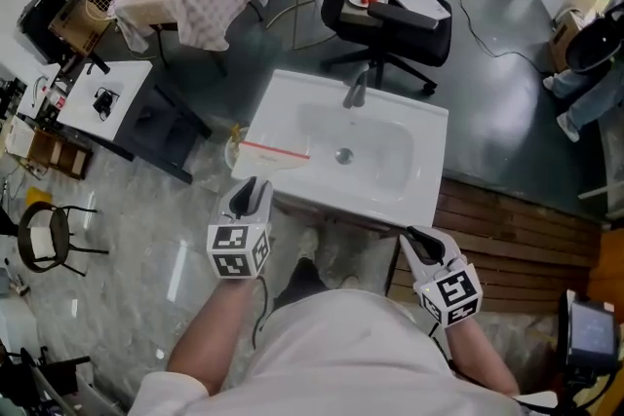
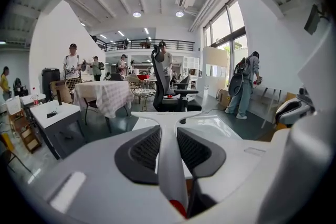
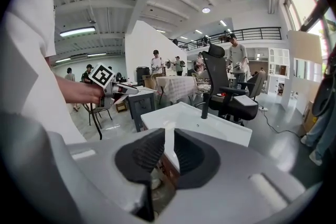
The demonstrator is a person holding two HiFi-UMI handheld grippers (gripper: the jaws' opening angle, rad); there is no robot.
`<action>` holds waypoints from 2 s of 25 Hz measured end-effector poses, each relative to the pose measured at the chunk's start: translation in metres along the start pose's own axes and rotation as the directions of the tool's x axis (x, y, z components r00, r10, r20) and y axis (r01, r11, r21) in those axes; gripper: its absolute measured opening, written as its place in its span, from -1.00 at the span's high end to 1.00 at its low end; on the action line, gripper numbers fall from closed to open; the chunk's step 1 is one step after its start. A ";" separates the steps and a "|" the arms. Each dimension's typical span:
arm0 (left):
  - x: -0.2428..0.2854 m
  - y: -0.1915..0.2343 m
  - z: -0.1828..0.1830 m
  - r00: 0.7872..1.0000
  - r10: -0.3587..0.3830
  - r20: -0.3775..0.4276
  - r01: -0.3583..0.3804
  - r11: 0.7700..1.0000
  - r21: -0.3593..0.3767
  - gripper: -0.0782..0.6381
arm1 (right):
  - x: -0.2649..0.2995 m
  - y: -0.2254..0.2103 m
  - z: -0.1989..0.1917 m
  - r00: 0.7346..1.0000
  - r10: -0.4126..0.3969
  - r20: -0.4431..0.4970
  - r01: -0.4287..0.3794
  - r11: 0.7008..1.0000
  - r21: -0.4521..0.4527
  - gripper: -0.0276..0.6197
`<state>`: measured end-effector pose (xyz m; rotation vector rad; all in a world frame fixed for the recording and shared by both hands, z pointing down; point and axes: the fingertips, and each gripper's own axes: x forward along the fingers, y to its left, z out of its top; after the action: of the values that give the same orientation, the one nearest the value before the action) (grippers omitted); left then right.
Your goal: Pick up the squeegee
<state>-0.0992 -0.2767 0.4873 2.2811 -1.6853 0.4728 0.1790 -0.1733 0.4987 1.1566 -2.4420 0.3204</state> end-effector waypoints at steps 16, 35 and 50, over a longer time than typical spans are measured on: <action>-0.081 -0.041 -0.009 1.000 -0.017 0.023 0.017 0.999 -0.032 0.49 | -0.023 0.017 -0.012 0.999 0.045 0.016 -0.044 0.998 -0.041 0.83; -0.090 -0.054 -0.003 0.998 -0.024 0.052 0.026 0.999 -0.031 0.48 | -0.016 0.029 -0.005 0.995 0.089 0.039 -0.087 0.994 -0.061 0.91; -0.086 -0.044 -0.003 0.999 -0.020 0.047 0.022 0.999 -0.030 0.49 | -0.003 0.036 0.001 0.994 0.106 0.029 -0.104 0.992 -0.078 0.91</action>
<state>-0.0805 -0.1878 0.4542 2.3031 -1.6766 0.3899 0.1524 -0.1495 0.4956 1.0113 -2.5259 0.2384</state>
